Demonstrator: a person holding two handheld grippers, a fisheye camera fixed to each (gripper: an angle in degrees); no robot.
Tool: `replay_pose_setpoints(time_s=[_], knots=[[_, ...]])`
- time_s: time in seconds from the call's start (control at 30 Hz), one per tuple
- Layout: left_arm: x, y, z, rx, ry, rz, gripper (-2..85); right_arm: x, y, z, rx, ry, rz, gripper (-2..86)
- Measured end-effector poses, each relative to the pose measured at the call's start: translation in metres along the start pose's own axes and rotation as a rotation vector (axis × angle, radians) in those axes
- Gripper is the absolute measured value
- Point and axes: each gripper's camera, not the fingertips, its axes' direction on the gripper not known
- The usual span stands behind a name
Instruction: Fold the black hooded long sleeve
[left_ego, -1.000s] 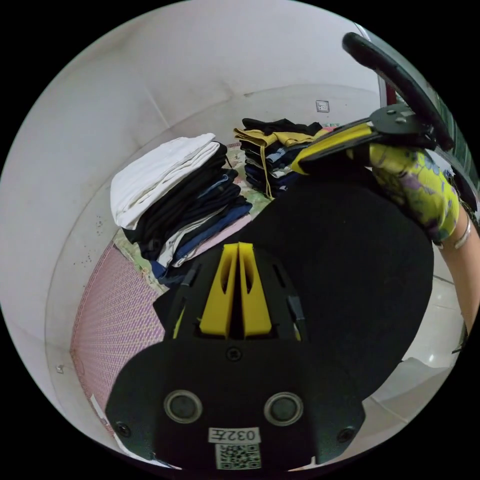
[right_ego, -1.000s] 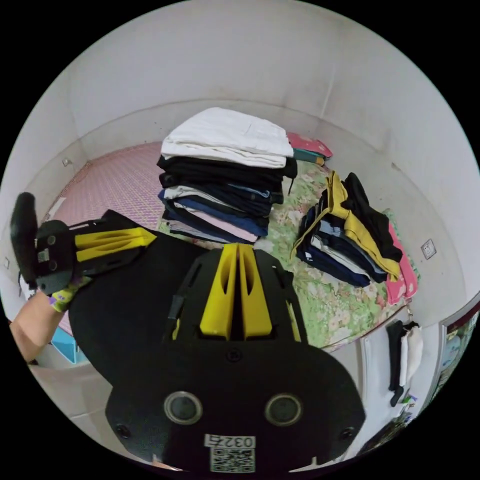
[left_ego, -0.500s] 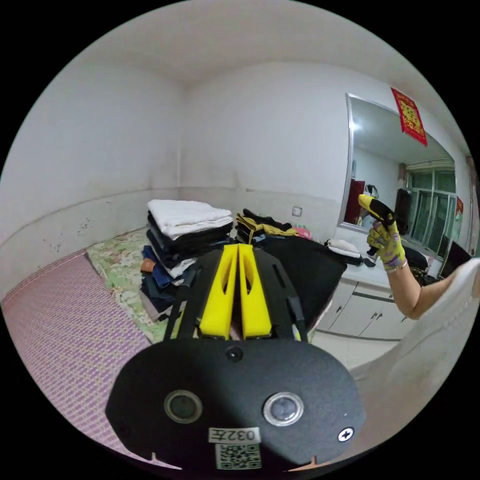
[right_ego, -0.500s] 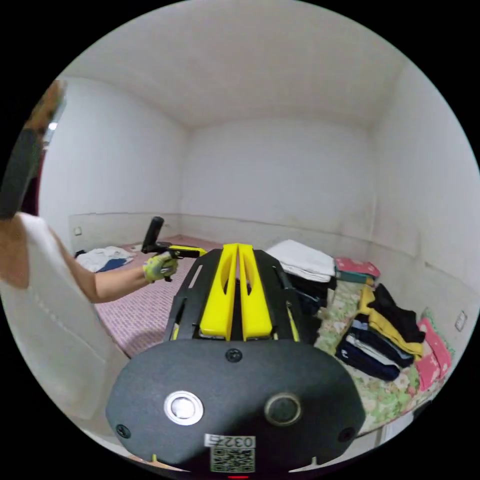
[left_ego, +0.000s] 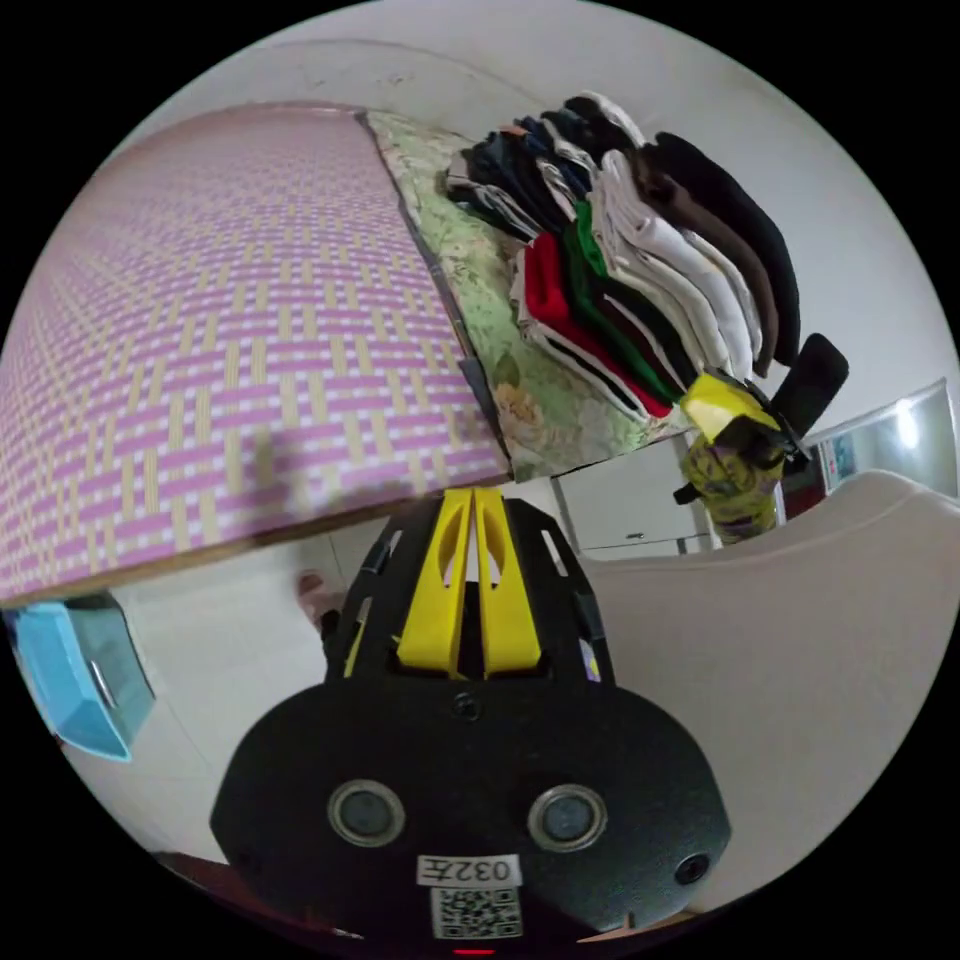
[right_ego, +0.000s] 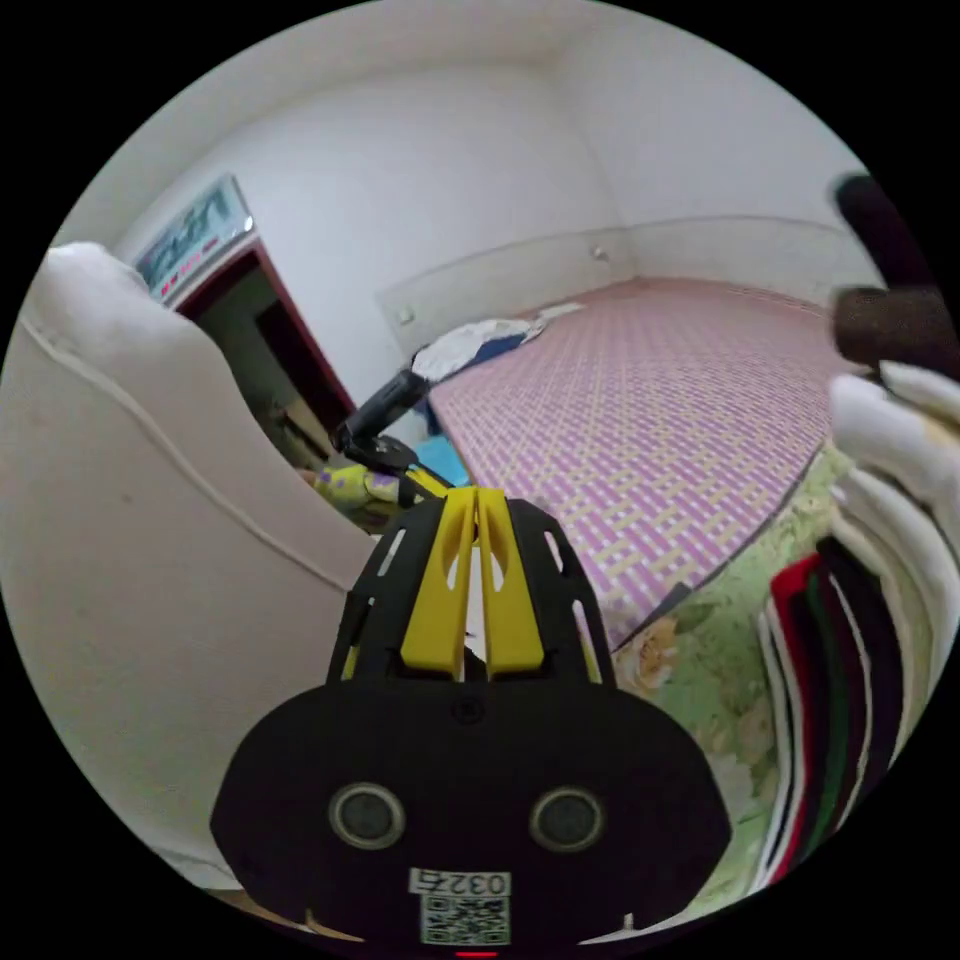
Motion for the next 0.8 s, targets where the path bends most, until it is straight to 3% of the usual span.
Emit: replay_pose_setpoints(time_s=[0.07,0.2,0.37,0.57,0.8], knots=[[-0.031,0.028,0.007,0.005,0.014,-0.086,-0.9,-0.023,-0.032,0.045,-0.153,0.009,-0.145,-1.0],[-0.089,0.078,-0.004,0.066,0.014,-0.192,-0.9,-0.054,-0.08,0.093,-0.237,-0.019,-0.265,-1.0],[-0.2,0.196,-0.037,0.232,0.111,-0.396,-0.9,-0.085,-0.146,0.182,-0.314,-0.067,-0.153,-1.0],[-0.306,0.362,-0.081,0.336,0.039,-0.536,-0.9,-0.142,-0.22,0.291,-0.292,-0.152,-0.032,-1.0],[-0.402,0.524,-0.116,0.47,0.018,-0.76,-0.9,-0.214,-0.314,0.399,-0.405,-0.271,-0.156,-1.0]])
